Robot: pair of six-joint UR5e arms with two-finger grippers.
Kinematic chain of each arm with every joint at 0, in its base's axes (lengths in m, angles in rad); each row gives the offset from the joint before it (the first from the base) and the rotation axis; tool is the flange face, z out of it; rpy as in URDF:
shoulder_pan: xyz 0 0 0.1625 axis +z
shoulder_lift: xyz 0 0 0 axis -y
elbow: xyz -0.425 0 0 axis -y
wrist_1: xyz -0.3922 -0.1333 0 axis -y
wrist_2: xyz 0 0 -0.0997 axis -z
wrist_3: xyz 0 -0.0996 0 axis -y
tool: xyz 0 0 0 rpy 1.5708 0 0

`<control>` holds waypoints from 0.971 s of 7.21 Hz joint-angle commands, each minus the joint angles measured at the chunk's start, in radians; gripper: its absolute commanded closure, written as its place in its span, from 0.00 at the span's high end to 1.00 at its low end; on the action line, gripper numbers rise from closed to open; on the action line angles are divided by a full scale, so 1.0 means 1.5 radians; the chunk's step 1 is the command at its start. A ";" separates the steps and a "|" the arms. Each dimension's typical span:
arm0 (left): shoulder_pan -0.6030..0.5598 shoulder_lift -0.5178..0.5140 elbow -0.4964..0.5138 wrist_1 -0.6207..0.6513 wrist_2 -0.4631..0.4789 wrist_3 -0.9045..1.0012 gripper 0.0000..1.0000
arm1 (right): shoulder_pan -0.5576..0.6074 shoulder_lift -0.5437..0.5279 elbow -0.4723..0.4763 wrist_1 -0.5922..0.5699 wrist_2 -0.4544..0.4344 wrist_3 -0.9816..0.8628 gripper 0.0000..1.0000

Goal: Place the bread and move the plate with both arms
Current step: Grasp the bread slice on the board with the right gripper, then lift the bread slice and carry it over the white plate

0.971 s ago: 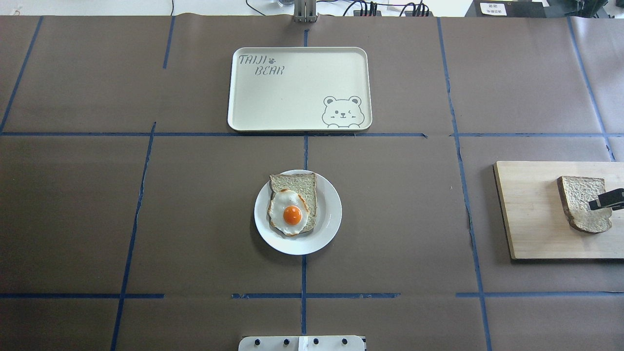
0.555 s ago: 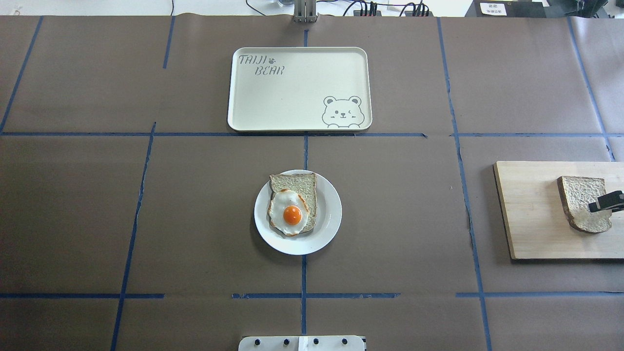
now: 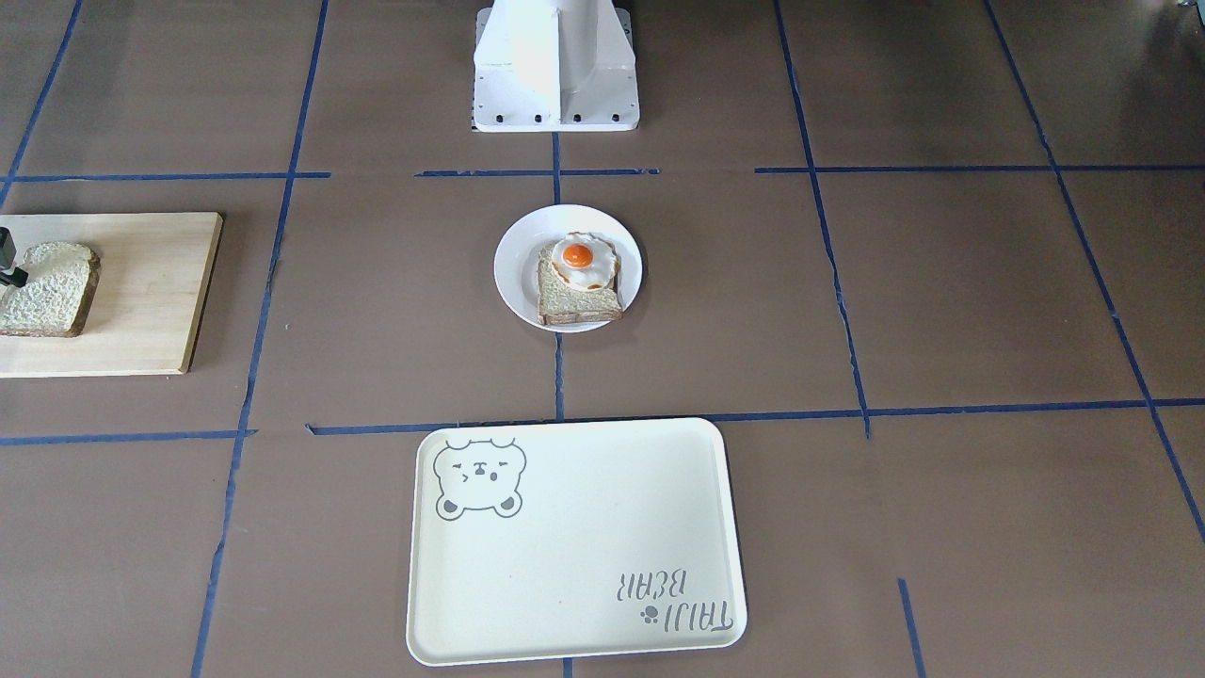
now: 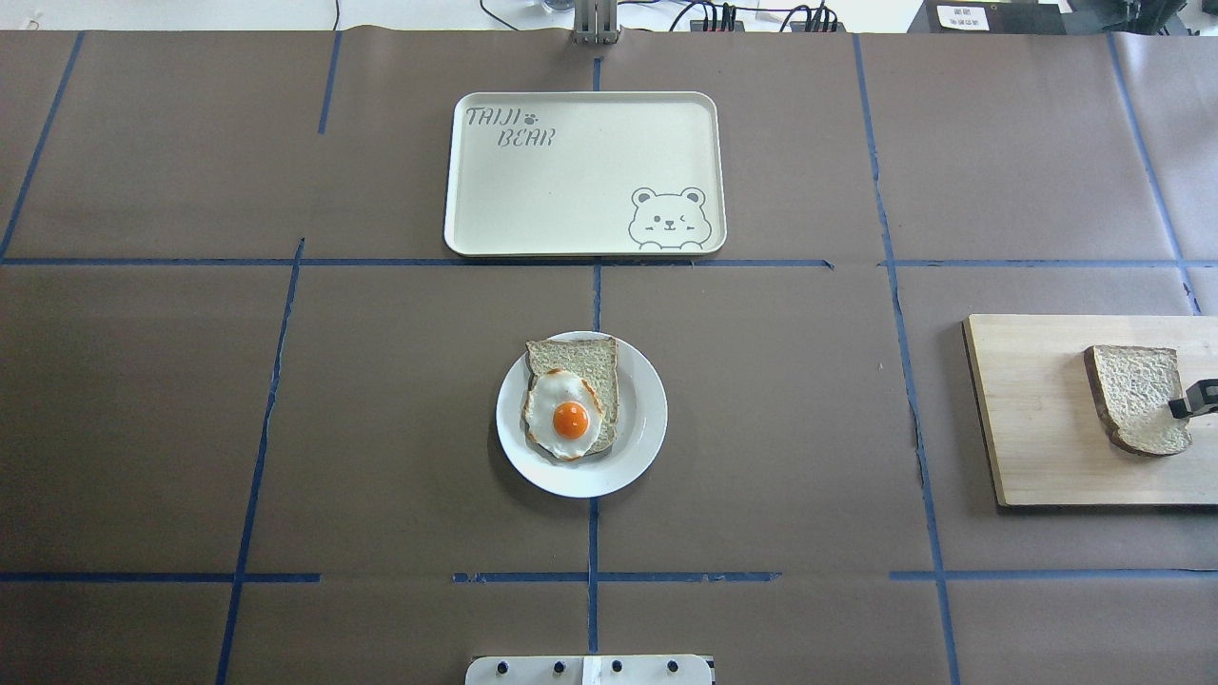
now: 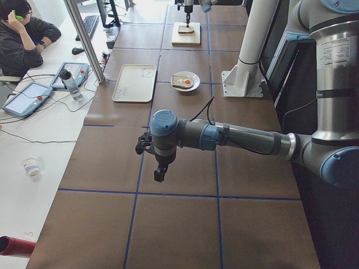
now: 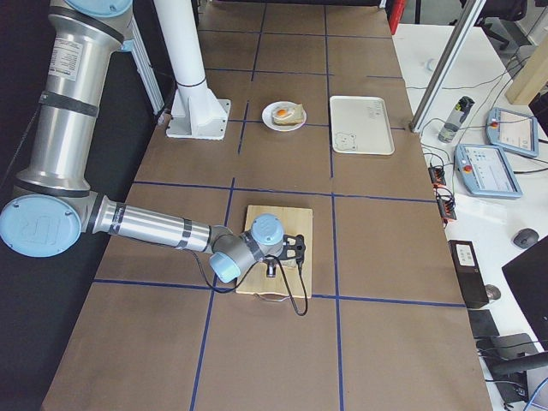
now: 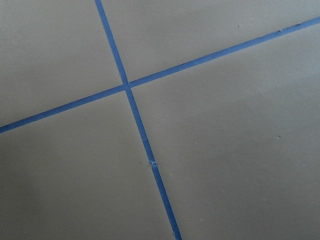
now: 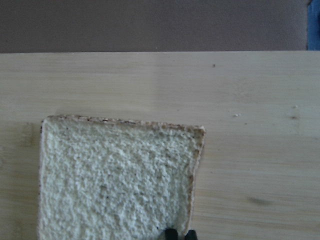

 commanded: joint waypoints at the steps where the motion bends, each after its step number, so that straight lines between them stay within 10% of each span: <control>1: -0.001 -0.001 -0.003 0.000 0.000 0.000 1.00 | -0.008 -0.003 0.001 0.000 -0.010 -0.006 0.00; 7: -0.006 -0.008 -0.006 0.000 0.000 0.000 1.00 | 0.065 0.046 0.126 -0.093 0.165 0.022 0.00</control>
